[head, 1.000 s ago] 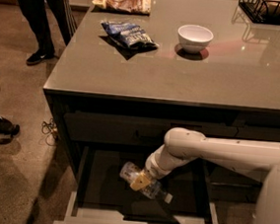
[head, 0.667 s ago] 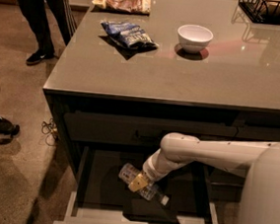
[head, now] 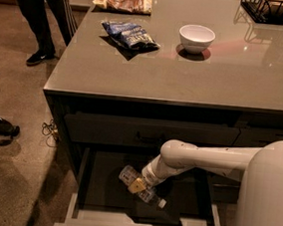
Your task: Place blue plastic bottle into middle drawer
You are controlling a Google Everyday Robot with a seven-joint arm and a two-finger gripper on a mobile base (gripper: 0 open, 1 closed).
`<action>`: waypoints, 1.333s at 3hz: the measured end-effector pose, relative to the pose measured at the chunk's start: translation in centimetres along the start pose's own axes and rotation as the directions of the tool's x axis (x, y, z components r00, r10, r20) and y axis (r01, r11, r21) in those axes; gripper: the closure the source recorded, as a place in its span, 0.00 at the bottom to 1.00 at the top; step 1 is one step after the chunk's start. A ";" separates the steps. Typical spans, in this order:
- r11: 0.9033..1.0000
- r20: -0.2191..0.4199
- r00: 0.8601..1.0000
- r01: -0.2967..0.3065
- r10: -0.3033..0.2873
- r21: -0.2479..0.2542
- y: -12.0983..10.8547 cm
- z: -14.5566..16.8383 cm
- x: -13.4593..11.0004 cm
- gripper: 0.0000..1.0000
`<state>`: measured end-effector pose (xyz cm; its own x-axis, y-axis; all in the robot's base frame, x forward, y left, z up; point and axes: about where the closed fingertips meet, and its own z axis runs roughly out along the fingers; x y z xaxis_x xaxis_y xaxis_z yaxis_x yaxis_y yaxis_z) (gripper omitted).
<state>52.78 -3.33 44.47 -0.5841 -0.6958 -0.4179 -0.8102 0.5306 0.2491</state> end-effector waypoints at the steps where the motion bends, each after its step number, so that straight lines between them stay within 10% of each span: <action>1: 1.000 0.032 0.999 0.002 -0.002 -0.011 0.0 0.5 0.0 0.04; 4: 0.997 0.259 0.964 -0.067 0.055 0.036 2.3 -6.4 5.4 0.00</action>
Offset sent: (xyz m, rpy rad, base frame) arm -0.0095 -0.0201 0.0080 0.1031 -0.0702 -0.0654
